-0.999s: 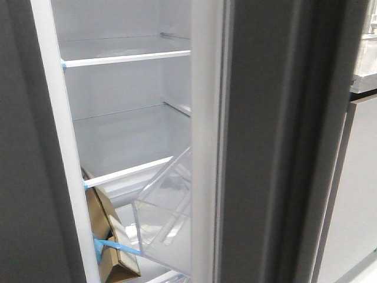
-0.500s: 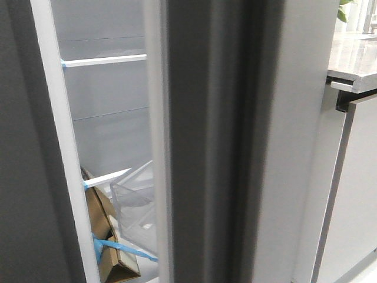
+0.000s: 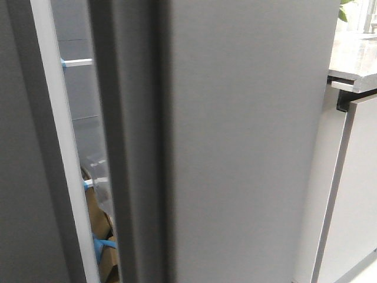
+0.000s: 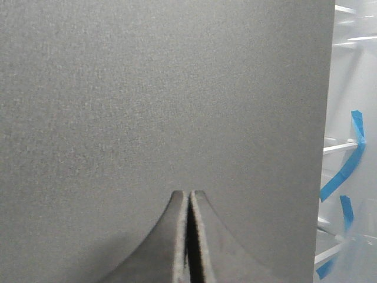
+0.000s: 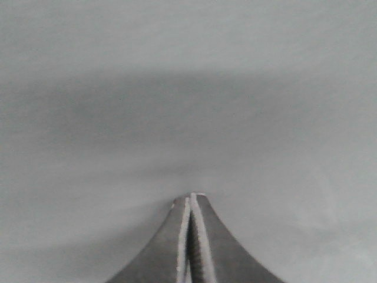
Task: Close fridge door
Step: 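Push the door with both grippers toward the fridge body until closed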
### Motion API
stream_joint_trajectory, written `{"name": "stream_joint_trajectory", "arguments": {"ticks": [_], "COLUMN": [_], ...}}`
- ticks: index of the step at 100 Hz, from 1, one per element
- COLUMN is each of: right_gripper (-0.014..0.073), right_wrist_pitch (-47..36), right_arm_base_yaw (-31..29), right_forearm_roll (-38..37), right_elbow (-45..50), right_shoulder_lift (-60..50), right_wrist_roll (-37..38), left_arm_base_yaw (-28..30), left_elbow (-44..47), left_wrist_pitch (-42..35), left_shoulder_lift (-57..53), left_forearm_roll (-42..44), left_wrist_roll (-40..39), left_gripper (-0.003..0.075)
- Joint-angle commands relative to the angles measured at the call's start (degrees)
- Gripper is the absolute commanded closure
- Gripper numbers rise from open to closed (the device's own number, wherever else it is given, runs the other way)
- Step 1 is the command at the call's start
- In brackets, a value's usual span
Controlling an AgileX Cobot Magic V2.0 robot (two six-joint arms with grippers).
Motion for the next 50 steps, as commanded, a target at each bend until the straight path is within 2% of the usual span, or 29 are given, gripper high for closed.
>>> {"name": "stream_joint_trajectory", "arguments": {"ticks": [1,50], "right_gripper": [0.0638,0.0638], "right_wrist_pitch": [-4.80,-8.18], "right_arm_base_yaw": [0.56,3.62], "right_forearm_roll": [1.76,1.76], "right_elbow": [-3.92,-12.88], "right_shoulder_lift": [1.22,15.42], "right_wrist_roll": [-1.23,-3.47], "left_arm_base_yaw": [-0.17,-0.17], "left_elbow": [2.01,2.01], "left_wrist_pitch": [-4.15,-4.15], "left_shoulder_lift": [-1.17,-1.17], "left_forearm_roll": [-0.35,-0.35], "left_wrist_roll": [-0.29,-0.29], "left_gripper": [0.0740,0.0740]}}
